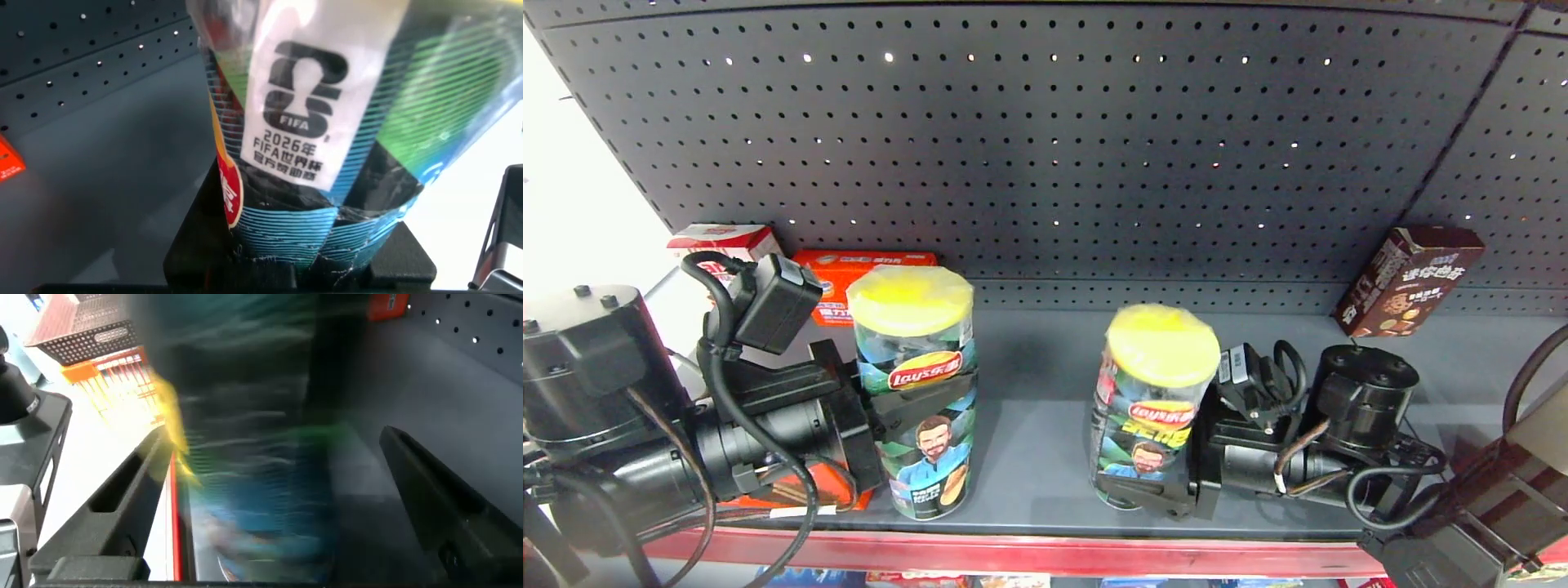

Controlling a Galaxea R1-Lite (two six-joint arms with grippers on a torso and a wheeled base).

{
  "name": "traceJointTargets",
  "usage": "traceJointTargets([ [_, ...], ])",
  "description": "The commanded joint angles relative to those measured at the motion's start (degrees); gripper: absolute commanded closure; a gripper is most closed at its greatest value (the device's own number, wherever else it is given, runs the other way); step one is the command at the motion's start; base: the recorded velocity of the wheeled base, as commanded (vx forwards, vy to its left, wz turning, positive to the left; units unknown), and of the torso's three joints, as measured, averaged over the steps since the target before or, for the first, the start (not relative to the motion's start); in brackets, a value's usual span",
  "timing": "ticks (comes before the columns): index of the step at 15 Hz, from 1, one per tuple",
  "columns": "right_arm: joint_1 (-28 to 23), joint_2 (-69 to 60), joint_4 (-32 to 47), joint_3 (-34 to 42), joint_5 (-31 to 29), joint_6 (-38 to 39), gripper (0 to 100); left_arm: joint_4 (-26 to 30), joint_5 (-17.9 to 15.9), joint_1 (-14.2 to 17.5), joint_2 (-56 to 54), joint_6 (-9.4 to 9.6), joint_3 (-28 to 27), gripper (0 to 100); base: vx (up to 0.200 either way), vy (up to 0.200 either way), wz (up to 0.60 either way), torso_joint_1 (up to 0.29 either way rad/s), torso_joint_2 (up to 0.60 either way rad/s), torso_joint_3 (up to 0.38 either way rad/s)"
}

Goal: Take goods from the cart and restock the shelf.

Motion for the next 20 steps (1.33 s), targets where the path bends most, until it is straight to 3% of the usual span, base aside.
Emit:
traceJointTargets([
  [1, 0.03, -2.21, -0.03, 1.16, -0.15, -0.01, 0, -0.02, 0.01, 0.0, -0.07, -0.01, -0.01, 100, 0.0, 0.0, 0.0, 0.0, 0.0, 0.0],
  [6, -1.11, -14.25, 0.76, 7.93, -0.59, 0.17, 0, -0.02, 0.01, 0.0, -0.33, -0.01, -0.28, 100, 0.0, 0.0, 0.0, 0.0, 0.0, 0.0],
  [10, -6.56, -26.99, 4.54, 13.38, -1.38, 0.26, 0, -0.02, 0.01, -0.09, -0.95, -0.01, -0.28, 100, 0.0, 0.0, 0.0, 0.0, 0.0, 0.0],
  [14, -7.62, -44.13, 18.69, 13.38, -11.14, 0.26, 0, -0.02, 0.54, -0.09, -1.39, -0.01, -1.24, 100, 0.0, 0.0, 0.0, 0.0, 0.0, 0.0],
  [16, -7.44, -56.79, 31.08, 14.43, -19.84, 0.26, 0, 0.07, 2.56, -0.53, -1.74, -0.09, -1.42, 100, 0.0, 0.0, 0.0, 0.0, 0.0, 0.0],
  [20, -7.62, -81.83, 51.74, 21.2, -34.34, 1.75, 0, -0.02, 1.94, -0.88, -1.74, -0.09, -2.21, 100, 0.0, 0.0, 0.0, 0.0, 0.0, 0.0],
])
